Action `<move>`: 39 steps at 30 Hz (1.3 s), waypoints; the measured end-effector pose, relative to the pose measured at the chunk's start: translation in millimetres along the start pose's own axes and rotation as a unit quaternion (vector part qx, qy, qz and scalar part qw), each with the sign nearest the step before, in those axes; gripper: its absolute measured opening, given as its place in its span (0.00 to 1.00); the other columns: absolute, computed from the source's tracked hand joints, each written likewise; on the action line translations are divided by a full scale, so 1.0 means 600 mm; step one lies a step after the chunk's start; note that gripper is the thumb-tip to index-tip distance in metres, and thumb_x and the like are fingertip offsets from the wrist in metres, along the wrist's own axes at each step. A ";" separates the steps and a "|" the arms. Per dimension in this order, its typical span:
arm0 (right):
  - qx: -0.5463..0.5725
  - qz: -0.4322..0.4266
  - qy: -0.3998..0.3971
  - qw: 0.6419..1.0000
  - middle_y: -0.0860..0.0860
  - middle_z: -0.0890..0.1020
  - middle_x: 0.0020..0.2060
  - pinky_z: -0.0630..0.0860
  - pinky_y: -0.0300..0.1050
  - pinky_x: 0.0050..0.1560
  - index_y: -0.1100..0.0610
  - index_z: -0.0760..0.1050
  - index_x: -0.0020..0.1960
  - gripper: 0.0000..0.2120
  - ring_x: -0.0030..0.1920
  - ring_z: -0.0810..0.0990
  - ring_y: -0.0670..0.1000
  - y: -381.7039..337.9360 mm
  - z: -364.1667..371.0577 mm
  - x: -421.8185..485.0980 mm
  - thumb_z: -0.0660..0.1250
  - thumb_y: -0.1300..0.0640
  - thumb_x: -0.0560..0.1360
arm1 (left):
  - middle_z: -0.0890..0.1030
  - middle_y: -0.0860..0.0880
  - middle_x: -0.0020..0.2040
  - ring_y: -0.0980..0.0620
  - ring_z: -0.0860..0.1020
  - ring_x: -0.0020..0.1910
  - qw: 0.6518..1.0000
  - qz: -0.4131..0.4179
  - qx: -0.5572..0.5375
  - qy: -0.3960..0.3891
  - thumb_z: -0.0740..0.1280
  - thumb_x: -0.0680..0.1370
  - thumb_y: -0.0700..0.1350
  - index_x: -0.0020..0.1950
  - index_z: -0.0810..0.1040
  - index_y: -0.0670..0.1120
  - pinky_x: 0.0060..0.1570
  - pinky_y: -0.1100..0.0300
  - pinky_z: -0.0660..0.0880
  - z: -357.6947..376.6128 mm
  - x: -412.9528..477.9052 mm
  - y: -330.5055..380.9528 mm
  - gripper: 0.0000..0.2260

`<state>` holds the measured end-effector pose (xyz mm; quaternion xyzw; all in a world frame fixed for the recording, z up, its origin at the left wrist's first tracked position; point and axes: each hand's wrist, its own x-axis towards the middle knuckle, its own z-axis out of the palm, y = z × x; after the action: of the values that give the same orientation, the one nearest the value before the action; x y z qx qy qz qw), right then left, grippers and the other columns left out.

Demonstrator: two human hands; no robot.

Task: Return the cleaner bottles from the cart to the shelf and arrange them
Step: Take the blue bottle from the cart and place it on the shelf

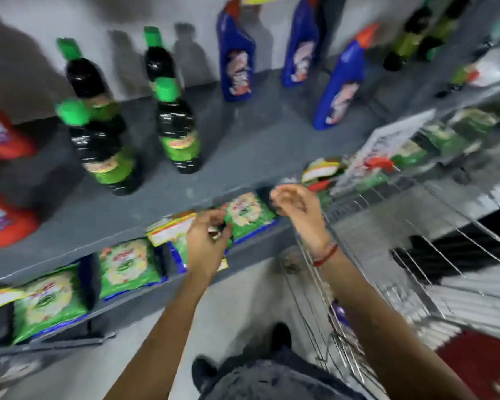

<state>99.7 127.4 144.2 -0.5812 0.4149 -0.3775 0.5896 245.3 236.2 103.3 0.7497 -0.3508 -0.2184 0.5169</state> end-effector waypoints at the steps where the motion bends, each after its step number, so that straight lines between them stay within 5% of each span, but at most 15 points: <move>1: 0.011 0.020 0.044 0.999 0.43 0.83 0.30 0.77 0.35 0.40 0.60 0.74 0.46 0.08 0.32 0.80 0.37 0.013 -0.048 -0.002 0.64 0.71 0.73 | 0.82 0.42 0.49 0.47 0.80 0.45 0.998 0.018 0.028 -0.050 0.70 0.72 0.38 0.51 0.78 0.41 0.44 0.62 0.76 0.034 0.004 0.012 0.08; 4: 0.040 0.086 0.185 0.978 0.43 0.80 0.24 0.74 0.31 0.31 0.59 0.73 0.41 0.07 0.26 0.77 0.37 0.064 -0.204 -0.017 0.64 0.69 0.74 | 0.82 0.41 0.49 0.45 0.81 0.47 0.979 0.075 0.075 -0.172 0.71 0.71 0.37 0.51 0.78 0.39 0.49 0.53 0.77 0.157 0.011 0.061 0.10; 10: 0.012 0.289 0.283 0.914 0.55 0.74 0.32 0.70 0.39 0.32 0.58 0.74 0.40 0.06 0.31 0.72 0.49 0.231 -0.411 -0.074 0.64 0.61 0.76 | 0.82 0.39 0.50 0.45 0.80 0.47 0.897 0.135 0.159 -0.389 0.71 0.71 0.37 0.53 0.79 0.38 0.45 0.66 0.68 0.387 -0.008 0.119 0.11; 14: 0.022 0.453 0.299 0.840 0.52 0.76 0.32 0.74 0.36 0.29 0.52 0.70 0.36 0.11 0.27 0.76 0.46 0.360 -0.480 -0.155 0.65 0.59 0.76 | 0.78 0.42 0.58 0.45 0.76 0.55 0.795 0.148 0.254 -0.531 0.70 0.72 0.43 0.60 0.76 0.43 0.45 0.67 0.63 0.543 -0.048 0.095 0.16; 16: 0.091 0.502 0.336 0.792 0.51 0.76 0.25 0.71 0.32 0.19 0.54 0.67 0.36 0.12 0.19 0.74 0.41 0.416 -0.488 -0.198 0.62 0.64 0.76 | 0.75 0.43 0.63 0.46 0.75 0.58 0.731 0.121 0.305 -0.599 0.70 0.73 0.45 0.62 0.73 0.44 0.48 0.64 0.65 0.609 -0.078 0.064 0.19; 18: 0.161 0.533 0.391 0.733 0.53 0.72 0.24 0.66 0.35 0.17 0.56 0.65 0.36 0.13 0.19 0.71 0.46 0.460 -0.488 -0.218 0.60 0.65 0.77 | 0.73 0.42 0.66 0.45 0.74 0.60 0.672 0.099 0.350 -0.645 0.69 0.73 0.45 0.63 0.72 0.44 0.51 0.61 0.66 0.660 -0.103 0.026 0.20; 22: 0.286 0.552 0.430 0.655 0.54 0.69 0.33 0.65 0.33 0.17 0.57 0.67 0.38 0.12 0.27 0.70 0.51 0.528 -0.483 -0.219 0.56 0.55 0.80 | 0.74 0.37 0.63 0.40 0.74 0.60 0.584 0.091 0.413 -0.693 0.69 0.72 0.41 0.61 0.72 0.39 0.59 0.51 0.73 0.729 -0.140 -0.062 0.19; 24: 0.341 0.516 0.459 0.638 0.55 0.75 0.41 0.77 0.37 0.35 0.60 0.72 0.46 0.15 0.36 0.78 0.51 0.564 -0.479 -0.204 0.53 0.51 0.81 | 0.74 0.36 0.64 0.39 0.73 0.61 0.547 0.106 0.447 -0.700 0.70 0.71 0.40 0.63 0.70 0.38 0.60 0.49 0.72 0.750 -0.149 -0.103 0.22; 26: 0.390 0.484 0.484 0.616 0.58 0.76 0.50 0.76 0.49 0.56 0.61 0.73 0.54 0.18 0.48 0.78 0.57 0.595 -0.476 -0.195 0.56 0.46 0.79 | 0.71 0.39 0.66 0.39 0.70 0.64 0.512 0.114 0.490 -0.696 0.73 0.68 0.42 0.66 0.66 0.40 0.62 0.47 0.71 0.764 -0.154 -0.137 0.30; 29: 0.447 0.476 0.487 0.581 0.59 0.77 0.52 0.75 0.54 0.58 0.61 0.72 0.56 0.23 0.51 0.78 0.59 0.634 -0.476 -0.190 0.63 0.42 0.74 | 0.69 0.38 0.67 0.39 0.68 0.66 0.463 0.070 0.525 -0.710 0.78 0.63 0.43 0.69 0.61 0.42 0.64 0.44 0.70 0.778 -0.163 -0.179 0.40; 31: 0.403 0.517 0.477 0.586 0.59 0.78 0.56 0.77 0.53 0.56 0.62 0.71 0.62 0.30 0.55 0.79 0.59 0.648 -0.477 -0.190 0.67 0.40 0.71 | 0.69 0.38 0.66 0.38 0.69 0.65 0.450 0.065 0.537 -0.710 0.80 0.60 0.44 0.69 0.60 0.43 0.63 0.43 0.70 0.782 -0.173 -0.203 0.44; 34: 0.395 0.521 0.477 0.587 0.57 0.80 0.57 0.77 0.44 0.41 0.61 0.71 0.64 0.34 0.47 0.80 0.54 0.659 -0.470 -0.194 0.69 0.39 0.67 | 0.65 0.37 0.67 0.38 0.68 0.65 0.463 0.098 0.555 -0.684 0.81 0.57 0.47 0.72 0.55 0.43 0.63 0.44 0.70 0.784 -0.183 -0.218 0.51; 39: 0.467 0.462 0.485 0.577 0.60 0.81 0.57 0.77 0.61 0.58 0.62 0.72 0.61 0.35 0.56 0.81 0.61 0.643 -0.445 -0.166 0.75 0.43 0.63 | 0.74 0.42 0.60 0.42 0.74 0.59 0.441 0.052 0.575 -0.687 0.81 0.54 0.52 0.67 0.62 0.41 0.59 0.49 0.74 0.780 -0.158 -0.198 0.48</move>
<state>-199.5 135.2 -230.7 0.3145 0.6177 -0.4208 0.5852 -104.4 42.3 -183.9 0.4597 -0.6744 -0.3826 -0.4330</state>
